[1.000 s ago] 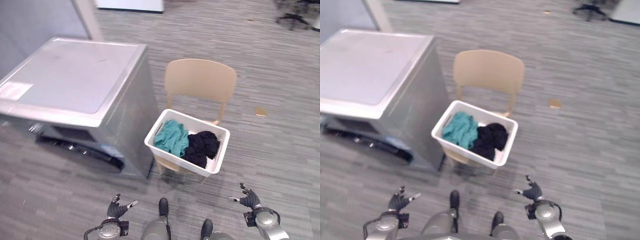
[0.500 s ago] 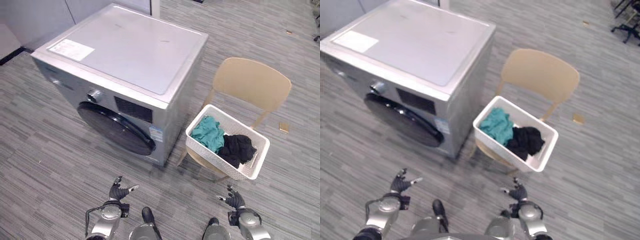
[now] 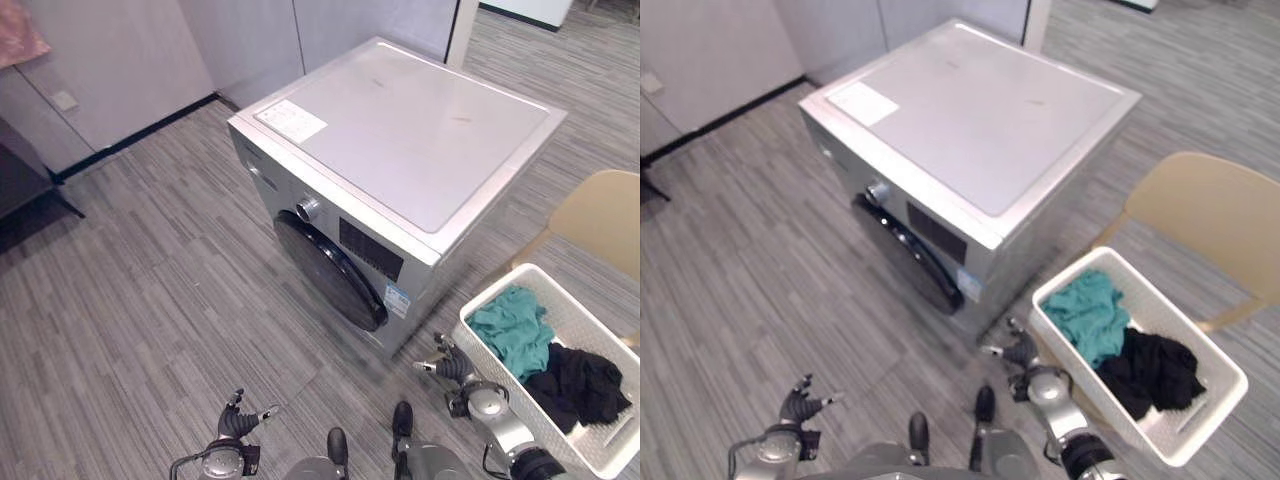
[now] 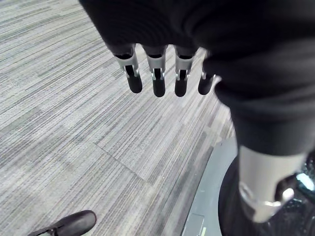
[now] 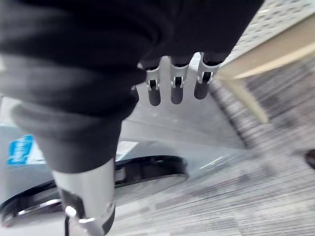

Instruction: Grab the laundry basket,head to the washer,open it,put in the laundry and shut it.

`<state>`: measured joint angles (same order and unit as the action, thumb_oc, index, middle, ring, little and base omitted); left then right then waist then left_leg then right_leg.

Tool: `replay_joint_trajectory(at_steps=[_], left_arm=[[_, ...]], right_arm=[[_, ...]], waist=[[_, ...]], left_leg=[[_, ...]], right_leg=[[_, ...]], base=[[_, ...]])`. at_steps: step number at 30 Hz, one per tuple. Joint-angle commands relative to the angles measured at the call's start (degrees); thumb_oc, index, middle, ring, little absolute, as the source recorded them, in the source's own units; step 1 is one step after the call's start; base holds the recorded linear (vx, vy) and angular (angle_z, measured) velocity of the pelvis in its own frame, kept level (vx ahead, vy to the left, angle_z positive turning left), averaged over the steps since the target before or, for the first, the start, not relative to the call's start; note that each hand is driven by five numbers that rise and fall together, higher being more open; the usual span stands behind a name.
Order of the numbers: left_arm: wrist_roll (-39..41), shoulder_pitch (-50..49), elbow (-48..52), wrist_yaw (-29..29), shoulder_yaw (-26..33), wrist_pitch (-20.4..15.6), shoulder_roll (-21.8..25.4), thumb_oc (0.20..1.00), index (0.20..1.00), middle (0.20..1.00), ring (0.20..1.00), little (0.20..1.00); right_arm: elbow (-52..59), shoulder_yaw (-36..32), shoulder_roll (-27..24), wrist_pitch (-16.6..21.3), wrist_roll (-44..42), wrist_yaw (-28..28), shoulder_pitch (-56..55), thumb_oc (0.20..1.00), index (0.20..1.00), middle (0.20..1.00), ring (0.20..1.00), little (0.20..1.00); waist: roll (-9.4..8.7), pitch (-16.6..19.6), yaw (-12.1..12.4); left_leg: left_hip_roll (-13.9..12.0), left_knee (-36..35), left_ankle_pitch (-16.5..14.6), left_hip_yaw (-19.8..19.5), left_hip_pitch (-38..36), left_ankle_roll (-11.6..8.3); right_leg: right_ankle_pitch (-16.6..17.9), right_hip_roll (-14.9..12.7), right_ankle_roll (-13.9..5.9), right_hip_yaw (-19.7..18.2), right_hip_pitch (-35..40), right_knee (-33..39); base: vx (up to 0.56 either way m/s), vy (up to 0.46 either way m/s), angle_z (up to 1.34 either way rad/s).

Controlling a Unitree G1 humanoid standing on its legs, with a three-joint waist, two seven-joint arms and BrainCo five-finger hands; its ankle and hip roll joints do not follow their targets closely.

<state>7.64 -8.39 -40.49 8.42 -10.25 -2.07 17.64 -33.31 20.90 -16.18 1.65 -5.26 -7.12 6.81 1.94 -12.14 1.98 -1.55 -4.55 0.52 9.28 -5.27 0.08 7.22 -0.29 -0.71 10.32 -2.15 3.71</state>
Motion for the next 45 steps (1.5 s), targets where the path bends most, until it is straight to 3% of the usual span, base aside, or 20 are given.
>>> replay_joint_trajectory(at_steps=[1,11,15,22,26,33,45], left_arm=[[-2.1,3.7,-0.2,0.2,0.5,-1.8,0.9,1.000,1.000,1.000,1.000,1.000],[1.5,5.3,1.5,1.9,-3.2,-3.0,1.4,1.000,1.000,1.000,1.000,1.000],[3.2,7.0,1.6,2.6,-3.4,-2.9,1.7,1.000,1.000,1.000,1.000,1.000],[1.1,6.4,0.7,2.0,-2.5,-1.6,1.4,1.000,1.000,1.000,1.000,1.000],[0.2,7.4,1.6,1.6,-2.5,-1.5,1.6,1.000,1.000,1.000,1.000,1.000],[0.9,6.2,3.0,2.4,-1.8,-1.9,1.6,1.000,1.000,1.000,1.000,1.000],[4.3,9.1,3.2,4.7,-5.1,-4.1,2.4,1.000,1.000,1.000,1.000,1.000]], right_arm=[[3.4,2.3,0.7,2.9,0.0,0.6,2.2,1.000,1.000,1.000,1.000,1.000],[1.8,2.3,-0.7,3.9,-2.9,-5.6,15.5,1.000,1.000,1.000,1.000,1.000],[-3.7,0.7,-1.0,1.8,-2.0,-8.6,16.8,1.000,1.000,1.000,1.000,1.000],[-3.7,2.0,1.6,-0.8,1.2,-5.7,8.3,1.000,1.000,1.000,1.000,1.000],[0.4,2.6,2.2,0.1,1.0,-4.1,6.4,1.000,1.000,1.000,1.000,1.000],[8.2,0.4,2.3,2.3,0.6,-7.0,7.9,1.000,1.000,1.000,1.000,1.000],[1.0,0.5,3.9,4.0,-4.3,-13.2,24.4,1.000,1.000,1.000,1.000,1.000]], waist=[[-2.65,1.0,0.1],[-2.19,-2.7,4.6],[-2.42,-3.9,5.5],[-4.01,-3.1,5.0],[-4.49,-3.2,5.1],[-4.71,-3.3,5.6],[-2.82,-8.7,9.4]], left_leg=[[1.4,4.9,-3.1,-2.0,4.0,-0.95],[1.1,4.8,-0.5,-5.8,9.6,-1.40],[1.5,5.2,0.1,-8.0,12.2,-1.37],[2.0,4.9,-1.4,-7.8,10.1,-0.51],[2.7,4.5,-1.8,-7.2,9.2,-0.10],[3.3,4.6,-2.2,-6.8,9.0,0.41],[4.0,7.1,-1.1,-7.3,15.8,0.64]], right_leg=[[-10.1,-3.8,-4.50,1.2,-0.3,-5.2],[-10.4,-4.7,-4.16,6.1,-3.1,-5.5],[-11.1,-5.4,-3.72,7.7,-5.1,-7.5],[-10.8,-6.0,-4.42,7.5,-3.0,-7.1],[-10.1,-6.6,-5.18,7.2,-2.4,-6.8],[-9.4,-7.2,-5.74,7.2,-2.2,-6.7],[-7.9,-8.6,-5.82,7.6,-7.9,-8.4]], base=[[0.01,-0.066,0.27],[-0.05,-0.022,0.19],[-0.07,0.011,0.28],[0.04,0.074,0.20],[0.00,0.117,-0.14],[-0.01,0.063,0.03],[-0.07,0.022,0.02]])
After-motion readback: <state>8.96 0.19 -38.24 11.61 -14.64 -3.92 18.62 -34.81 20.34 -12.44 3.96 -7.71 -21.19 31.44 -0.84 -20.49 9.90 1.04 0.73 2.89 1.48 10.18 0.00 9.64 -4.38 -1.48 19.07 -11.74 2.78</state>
